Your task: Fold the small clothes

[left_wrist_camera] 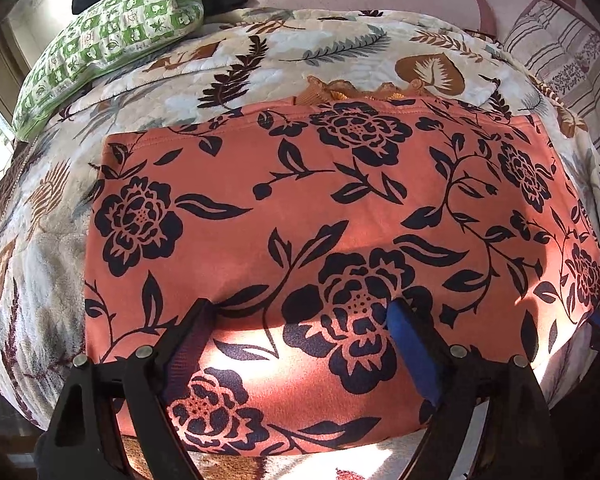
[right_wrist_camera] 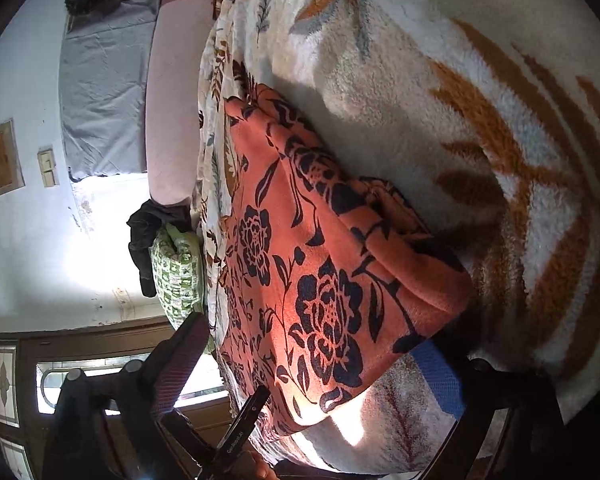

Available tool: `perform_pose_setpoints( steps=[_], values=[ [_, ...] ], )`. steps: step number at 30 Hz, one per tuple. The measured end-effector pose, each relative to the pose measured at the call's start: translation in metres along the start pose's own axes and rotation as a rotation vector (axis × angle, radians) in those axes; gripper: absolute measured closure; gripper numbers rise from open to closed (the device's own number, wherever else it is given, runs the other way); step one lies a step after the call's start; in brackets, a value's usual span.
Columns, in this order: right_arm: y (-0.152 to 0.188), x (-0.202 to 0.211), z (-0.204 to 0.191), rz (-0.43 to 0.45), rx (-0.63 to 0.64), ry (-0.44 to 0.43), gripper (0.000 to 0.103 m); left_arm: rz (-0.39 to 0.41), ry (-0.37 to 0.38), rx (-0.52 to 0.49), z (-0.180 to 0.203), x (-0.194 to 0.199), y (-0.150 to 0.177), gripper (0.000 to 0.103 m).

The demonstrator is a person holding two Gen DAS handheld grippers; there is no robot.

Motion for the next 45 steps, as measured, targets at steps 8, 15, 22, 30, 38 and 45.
perform_pose_setpoints(
  steps=[8, 15, 22, 30, 38, 45],
  values=[
    [-0.007, 0.001, -0.010, 0.016, 0.059, 0.080, 0.015, 0.028, -0.004, -0.024, 0.005, 0.002, -0.009, 0.015],
    [-0.009, -0.001, -0.007, 0.014, 0.077, 0.084, 0.015, -0.011, -0.015, -0.026, 0.002, -0.011, 0.000, 0.012],
    [-0.013, 0.004, -0.031, 0.048, 0.151, 0.097, 0.018, -0.009, -0.016, -0.022, 0.002, -0.013, -0.001, 0.010],
    [-0.015, -0.002, -0.010, 0.040, 0.129, 0.123, 0.028, 0.005, -0.014, -0.006, 0.001, 0.000, -0.004, 0.010],
    [-0.016, -0.003, 0.003, 0.019, 0.093, 0.133, 0.048, 0.033, -0.037, -0.050, 0.003, -0.016, 0.004, 0.002],
    [-0.004, 0.014, -0.014, 0.033, 0.326, 0.319, 0.095, 0.007, -0.030, -0.053, 0.001, -0.012, 0.004, 0.002]
  ],
)
Point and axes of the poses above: each gripper's, at about its wrist camera, not at the fingertips, and x roughly against the way its jaws point, z to its right, y to its underside, the point moved 9 cm from there along -x, roughly the way its jaws point, and after that the axes turned 13 degrees about x, right-handed, at the moved point
